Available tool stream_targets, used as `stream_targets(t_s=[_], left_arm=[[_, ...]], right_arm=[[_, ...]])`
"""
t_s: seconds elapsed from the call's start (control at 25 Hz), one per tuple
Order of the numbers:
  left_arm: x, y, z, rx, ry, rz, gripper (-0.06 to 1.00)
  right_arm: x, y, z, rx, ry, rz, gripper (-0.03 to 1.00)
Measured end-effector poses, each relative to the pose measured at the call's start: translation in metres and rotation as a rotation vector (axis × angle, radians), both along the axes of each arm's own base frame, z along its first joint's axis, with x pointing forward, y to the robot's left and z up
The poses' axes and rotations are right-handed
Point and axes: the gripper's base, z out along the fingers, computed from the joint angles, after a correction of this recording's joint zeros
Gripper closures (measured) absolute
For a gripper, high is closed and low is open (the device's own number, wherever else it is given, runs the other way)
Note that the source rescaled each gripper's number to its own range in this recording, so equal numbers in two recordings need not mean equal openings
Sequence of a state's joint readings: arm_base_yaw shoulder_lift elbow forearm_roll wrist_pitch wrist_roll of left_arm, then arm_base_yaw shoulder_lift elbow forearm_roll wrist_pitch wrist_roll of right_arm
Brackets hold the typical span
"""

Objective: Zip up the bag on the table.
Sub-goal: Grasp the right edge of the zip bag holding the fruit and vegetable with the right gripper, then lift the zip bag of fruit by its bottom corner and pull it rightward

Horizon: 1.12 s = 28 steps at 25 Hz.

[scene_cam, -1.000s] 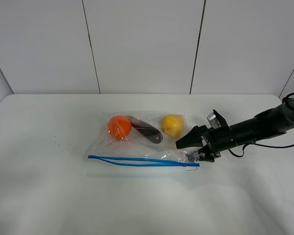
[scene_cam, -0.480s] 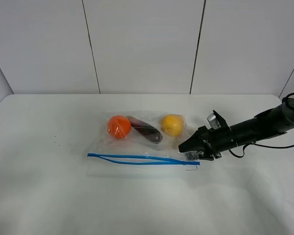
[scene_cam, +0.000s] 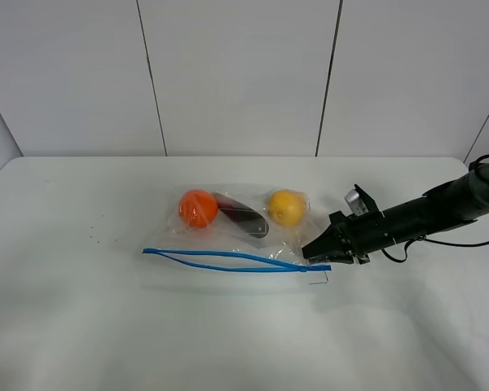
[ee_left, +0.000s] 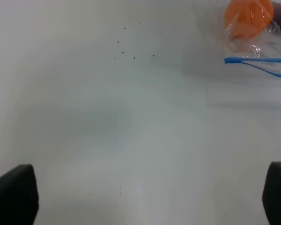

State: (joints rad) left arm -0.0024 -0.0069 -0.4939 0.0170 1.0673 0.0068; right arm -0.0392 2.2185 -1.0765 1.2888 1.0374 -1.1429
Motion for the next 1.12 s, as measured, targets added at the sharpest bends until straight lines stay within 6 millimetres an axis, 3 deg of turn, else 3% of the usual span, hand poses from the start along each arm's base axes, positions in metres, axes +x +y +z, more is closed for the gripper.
stream_targets(t_s=[0.2,0.72,1.12], left_arm=[[0.0000,0.0000,0.0000,0.000,0.000,0.000,-0.06],[0.0000,0.0000,0.0000,0.000,0.000,0.000,-0.06],[0.0000,0.0000,0.0000,0.000,0.000,0.000,-0.06]], right_arm=[[0.0015,-0.0016,-0.0020,-0.028,-0.008,-0.015,0.92],[0.0029,-0.0028,-0.0035,-0.047,0.008,-0.045,0.97],[-0.0020,0.0037,0.0057,0.079,0.065,-0.014,0.97]])
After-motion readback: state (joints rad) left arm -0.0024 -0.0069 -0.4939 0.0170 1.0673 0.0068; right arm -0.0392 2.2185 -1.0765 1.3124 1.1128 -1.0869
